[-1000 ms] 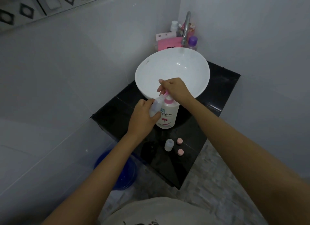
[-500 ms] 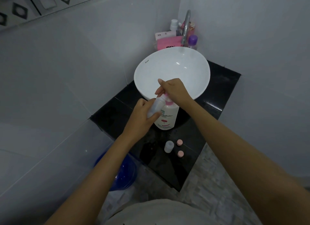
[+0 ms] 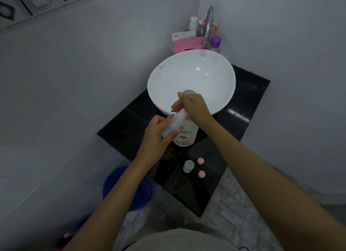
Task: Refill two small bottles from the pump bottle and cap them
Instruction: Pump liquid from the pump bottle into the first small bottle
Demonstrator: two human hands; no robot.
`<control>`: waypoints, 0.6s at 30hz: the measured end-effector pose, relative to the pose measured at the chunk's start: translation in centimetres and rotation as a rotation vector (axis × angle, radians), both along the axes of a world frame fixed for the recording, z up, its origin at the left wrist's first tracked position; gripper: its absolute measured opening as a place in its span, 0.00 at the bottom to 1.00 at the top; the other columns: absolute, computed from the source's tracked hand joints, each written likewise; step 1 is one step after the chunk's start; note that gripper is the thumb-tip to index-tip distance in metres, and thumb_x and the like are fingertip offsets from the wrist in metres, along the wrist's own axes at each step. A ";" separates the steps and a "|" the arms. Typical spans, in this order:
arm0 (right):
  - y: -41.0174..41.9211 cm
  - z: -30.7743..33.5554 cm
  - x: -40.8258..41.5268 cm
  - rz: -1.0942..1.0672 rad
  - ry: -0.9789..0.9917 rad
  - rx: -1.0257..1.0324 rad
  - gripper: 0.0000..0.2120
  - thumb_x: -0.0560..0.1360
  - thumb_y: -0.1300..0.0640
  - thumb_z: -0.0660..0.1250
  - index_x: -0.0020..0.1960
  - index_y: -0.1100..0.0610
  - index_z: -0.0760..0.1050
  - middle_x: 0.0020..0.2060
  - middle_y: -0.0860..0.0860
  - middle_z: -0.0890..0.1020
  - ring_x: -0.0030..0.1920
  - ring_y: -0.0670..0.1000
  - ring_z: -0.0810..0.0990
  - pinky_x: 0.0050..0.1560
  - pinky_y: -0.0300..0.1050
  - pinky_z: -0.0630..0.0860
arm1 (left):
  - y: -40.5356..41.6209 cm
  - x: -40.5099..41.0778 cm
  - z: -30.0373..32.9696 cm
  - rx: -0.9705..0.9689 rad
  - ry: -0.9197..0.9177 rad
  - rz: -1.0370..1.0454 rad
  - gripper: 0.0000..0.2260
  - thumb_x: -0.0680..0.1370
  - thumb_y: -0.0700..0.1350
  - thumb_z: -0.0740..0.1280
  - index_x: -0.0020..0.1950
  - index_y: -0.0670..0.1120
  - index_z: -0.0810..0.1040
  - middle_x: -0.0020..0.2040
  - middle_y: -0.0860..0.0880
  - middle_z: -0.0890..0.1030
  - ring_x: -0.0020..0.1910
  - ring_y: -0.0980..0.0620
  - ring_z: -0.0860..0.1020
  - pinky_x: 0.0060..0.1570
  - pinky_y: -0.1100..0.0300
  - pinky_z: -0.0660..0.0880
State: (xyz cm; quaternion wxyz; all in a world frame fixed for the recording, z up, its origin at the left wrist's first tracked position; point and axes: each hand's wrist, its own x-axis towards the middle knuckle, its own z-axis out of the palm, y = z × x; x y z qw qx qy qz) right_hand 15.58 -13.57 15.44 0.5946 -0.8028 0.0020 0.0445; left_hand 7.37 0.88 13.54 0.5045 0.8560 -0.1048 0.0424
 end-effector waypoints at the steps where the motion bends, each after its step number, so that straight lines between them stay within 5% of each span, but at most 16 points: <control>1: 0.0 -0.2 -0.1 0.001 0.001 -0.005 0.22 0.81 0.53 0.56 0.38 0.64 0.82 0.35 0.57 0.84 0.40 0.54 0.83 0.44 0.46 0.78 | 0.0 0.1 0.0 0.006 0.011 -0.003 0.21 0.76 0.48 0.67 0.69 0.47 0.72 0.49 0.49 0.71 0.46 0.64 0.71 0.43 0.80 0.67; 9: -0.9 1.4 0.8 0.130 0.084 0.008 0.22 0.81 0.53 0.56 0.42 0.65 0.82 0.40 0.58 0.86 0.44 0.52 0.83 0.43 0.33 0.77 | 0.4 0.4 0.5 -0.082 0.034 -0.050 0.20 0.75 0.48 0.68 0.68 0.50 0.72 0.47 0.51 0.70 0.44 0.67 0.70 0.44 0.77 0.69; 13: -0.8 1.2 0.5 0.103 0.082 0.058 0.23 0.81 0.54 0.55 0.43 0.68 0.82 0.39 0.59 0.84 0.36 0.43 0.83 0.37 0.28 0.75 | 0.5 0.6 0.3 -0.090 0.047 -0.067 0.21 0.75 0.48 0.69 0.68 0.49 0.73 0.46 0.54 0.69 0.44 0.67 0.70 0.43 0.76 0.69; 18: -0.4 0.0 -0.1 0.037 0.118 -0.003 0.23 0.81 0.53 0.55 0.45 0.67 0.82 0.44 0.60 0.85 0.39 0.46 0.79 0.39 0.36 0.74 | 0.8 0.8 -0.6 -0.066 0.081 -0.080 0.22 0.75 0.48 0.69 0.68 0.48 0.73 0.46 0.54 0.69 0.44 0.67 0.70 0.43 0.77 0.68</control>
